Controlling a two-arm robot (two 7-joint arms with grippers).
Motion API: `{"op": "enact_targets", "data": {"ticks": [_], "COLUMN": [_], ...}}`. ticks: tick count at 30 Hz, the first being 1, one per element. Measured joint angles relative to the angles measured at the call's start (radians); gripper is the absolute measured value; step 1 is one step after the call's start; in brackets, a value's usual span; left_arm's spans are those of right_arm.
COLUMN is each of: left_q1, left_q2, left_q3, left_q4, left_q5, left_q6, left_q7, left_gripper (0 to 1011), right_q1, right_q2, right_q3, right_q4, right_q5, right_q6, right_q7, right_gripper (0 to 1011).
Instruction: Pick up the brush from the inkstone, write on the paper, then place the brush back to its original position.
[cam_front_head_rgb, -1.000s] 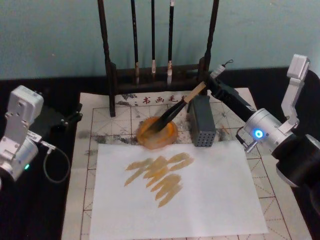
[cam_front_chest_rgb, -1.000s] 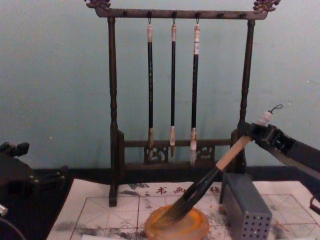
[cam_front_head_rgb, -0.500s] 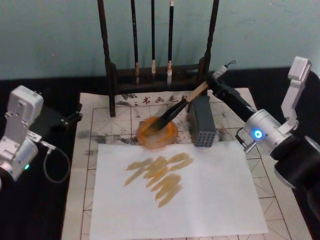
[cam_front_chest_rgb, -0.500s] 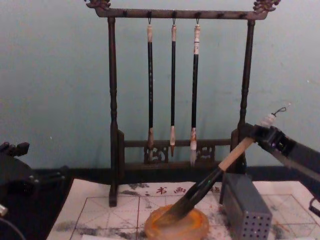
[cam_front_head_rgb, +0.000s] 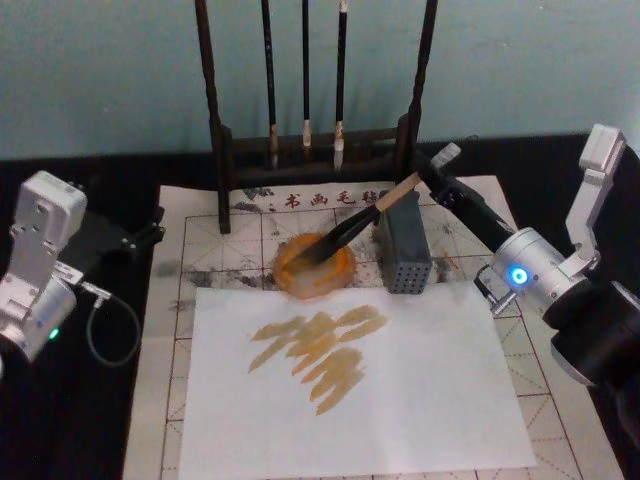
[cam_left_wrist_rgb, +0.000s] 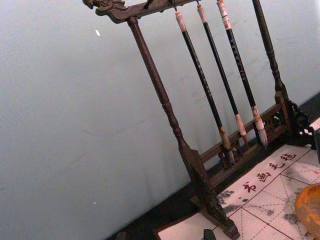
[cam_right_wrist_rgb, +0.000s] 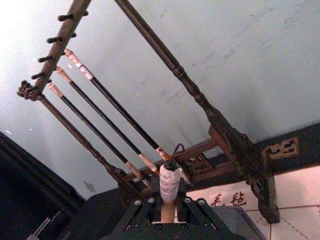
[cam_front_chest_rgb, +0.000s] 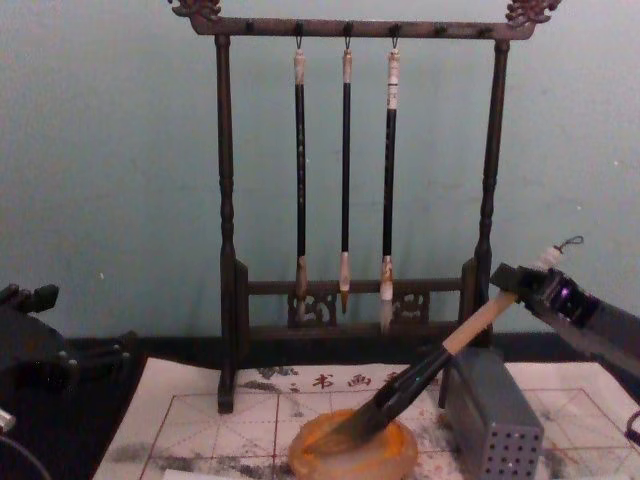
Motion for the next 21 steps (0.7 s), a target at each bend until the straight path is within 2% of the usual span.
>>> {"op": "enact_targets", "data": {"ticks": [14,21], "left_q1": [0.0,0.0], "left_q2": [0.0,0.0], "left_q3": [0.0,0.0], "left_q4": [0.0,0.0], "left_q5": [0.0,0.0], "left_q6": [0.0,0.0], "left_q7": [0.0,0.0], "left_gripper": [1001,1001], "right_q1": [-0.027,-0.043], "right_q2": [0.007,0.016], "right_q3": [0.014,0.019], "right_q4": [-0.029,-0.053], "right_q5": [0.027,0.048], "right_q6": [0.029,0.049], "right_q7": [-0.036,-0.072], "right_gripper": [181,181]}}
